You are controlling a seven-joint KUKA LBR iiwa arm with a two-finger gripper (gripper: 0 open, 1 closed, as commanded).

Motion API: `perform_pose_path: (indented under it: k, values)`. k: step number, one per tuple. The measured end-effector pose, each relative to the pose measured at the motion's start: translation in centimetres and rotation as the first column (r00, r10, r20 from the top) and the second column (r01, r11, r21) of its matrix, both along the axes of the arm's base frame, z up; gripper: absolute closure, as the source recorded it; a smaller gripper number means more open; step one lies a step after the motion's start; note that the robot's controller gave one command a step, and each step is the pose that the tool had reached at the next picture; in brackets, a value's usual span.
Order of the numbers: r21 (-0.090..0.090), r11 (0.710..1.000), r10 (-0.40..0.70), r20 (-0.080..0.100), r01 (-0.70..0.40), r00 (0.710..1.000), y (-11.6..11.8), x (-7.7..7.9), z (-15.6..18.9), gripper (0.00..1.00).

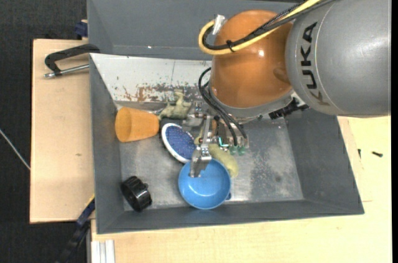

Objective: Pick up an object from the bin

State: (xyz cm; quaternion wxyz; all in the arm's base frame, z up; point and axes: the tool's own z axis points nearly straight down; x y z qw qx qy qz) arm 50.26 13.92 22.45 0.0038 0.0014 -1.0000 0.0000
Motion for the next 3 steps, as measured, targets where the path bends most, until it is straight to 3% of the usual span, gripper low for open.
perform_pose_path:
  k: [1, 2, 3]
  values:
    - [0.009, 0.998, -0.062, 0.038, 0.062, 0.997, -2.9, -0.1, -12.1, 0.0]
    - [0.015, 0.998, -0.064, 0.052, 0.063, 0.997, -2.8, 0.3, -11.8, 1.0]
    - [0.004, 0.998, -0.065, 0.022, 0.065, 0.998, -3.7, 0.8, 0.7, 1.0]
